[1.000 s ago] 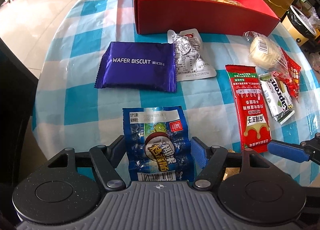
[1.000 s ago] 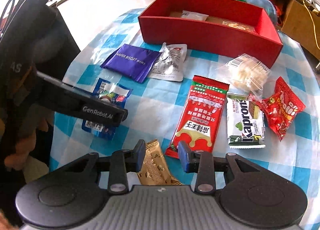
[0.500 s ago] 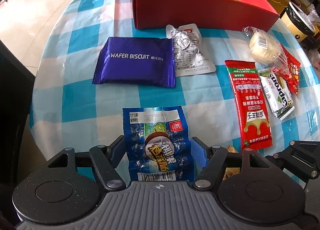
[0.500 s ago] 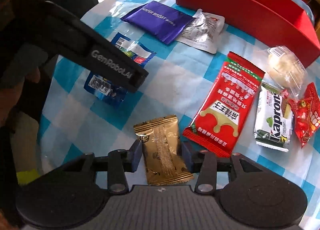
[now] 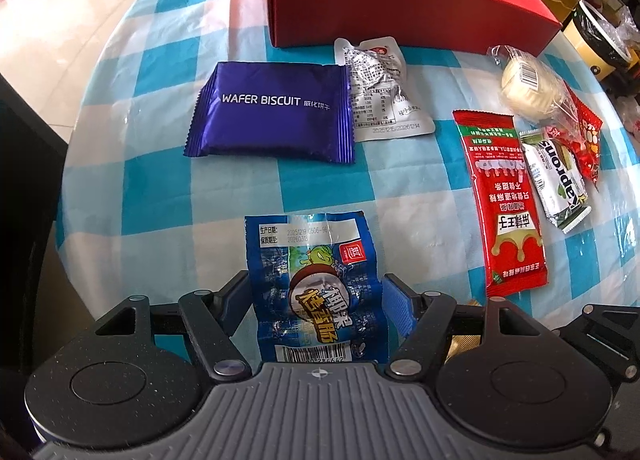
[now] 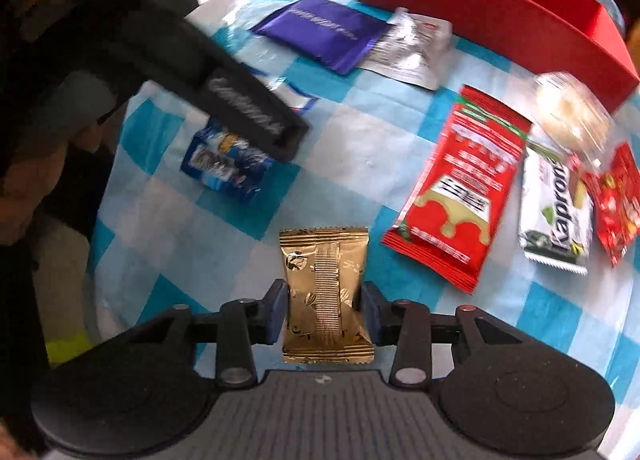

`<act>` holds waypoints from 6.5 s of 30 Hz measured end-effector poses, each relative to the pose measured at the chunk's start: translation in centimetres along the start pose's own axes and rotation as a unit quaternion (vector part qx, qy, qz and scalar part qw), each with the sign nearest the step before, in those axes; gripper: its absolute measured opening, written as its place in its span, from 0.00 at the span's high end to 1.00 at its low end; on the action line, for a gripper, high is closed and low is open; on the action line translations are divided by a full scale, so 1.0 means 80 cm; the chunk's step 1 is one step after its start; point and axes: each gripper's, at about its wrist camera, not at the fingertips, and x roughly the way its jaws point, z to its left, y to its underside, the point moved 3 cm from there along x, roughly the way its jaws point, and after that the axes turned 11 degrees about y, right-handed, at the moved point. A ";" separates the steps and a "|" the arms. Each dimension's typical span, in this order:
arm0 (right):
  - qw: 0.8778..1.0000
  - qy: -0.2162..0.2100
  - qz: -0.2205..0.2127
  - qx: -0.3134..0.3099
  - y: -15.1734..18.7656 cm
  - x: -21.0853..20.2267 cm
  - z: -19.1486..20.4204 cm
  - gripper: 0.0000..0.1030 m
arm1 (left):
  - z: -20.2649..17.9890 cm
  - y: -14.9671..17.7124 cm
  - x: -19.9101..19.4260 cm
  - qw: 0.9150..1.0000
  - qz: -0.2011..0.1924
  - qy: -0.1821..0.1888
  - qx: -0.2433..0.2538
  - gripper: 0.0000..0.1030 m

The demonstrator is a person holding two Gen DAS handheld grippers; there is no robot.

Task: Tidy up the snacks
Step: 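Carry the blue packet with the left tool while the right tool carries the gold packet to the box, then lower the gold packet into the box and open the right tool while the left tool holds the blue packet, then lower the blue coconut packet into the red box and open the left tool, then withdraw both tools from the box toward the remaining snacks on the table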

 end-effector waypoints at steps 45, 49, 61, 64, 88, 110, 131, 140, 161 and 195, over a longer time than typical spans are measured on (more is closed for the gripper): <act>0.964 0.036 -0.192 0.179 -0.161 -0.091 -0.167 0.66 | -0.025 -0.152 -0.079 0.990 -0.142 -0.011 0.025 0.27; 0.963 0.038 -0.194 0.182 -0.184 -0.081 -0.184 0.66 | -0.025 -0.177 -0.077 0.989 -0.147 -0.015 0.021 0.27; 0.963 0.043 -0.190 0.187 -0.240 -0.050 -0.221 0.66 | -0.030 -0.242 -0.055 0.988 -0.149 -0.032 0.023 0.27; 0.963 0.043 -0.187 0.191 -0.251 -0.039 -0.229 0.66 | -0.029 -0.253 -0.045 0.988 -0.146 -0.038 0.021 0.27; 0.973 0.044 -0.139 0.181 -0.280 0.036 -0.237 0.66 | -0.016 -0.275 0.013 0.993 -0.099 -0.069 0.010 0.27; 0.976 0.047 -0.119 0.176 -0.277 0.059 -0.236 0.66 | -0.017 -0.271 0.028 0.993 -0.088 -0.077 0.012 0.27; 0.975 0.051 -0.108 0.185 -0.273 0.066 -0.242 0.66 | -0.022 -0.268 0.032 0.994 -0.081 -0.073 0.016 0.26; 0.975 0.052 -0.107 0.187 -0.271 0.066 -0.242 0.66 | -0.022 -0.267 0.031 0.994 -0.081 -0.073 0.015 0.24; 0.972 0.056 -0.119 0.195 -0.260 0.038 -0.238 0.66 | -0.026 -0.258 0.008 0.994 -0.095 -0.053 0.012 0.24; 0.968 0.067 -0.096 0.222 -0.142 -0.026 -0.230 0.54 | -0.077 -0.177 -0.025 0.994 -0.088 0.030 0.059 0.20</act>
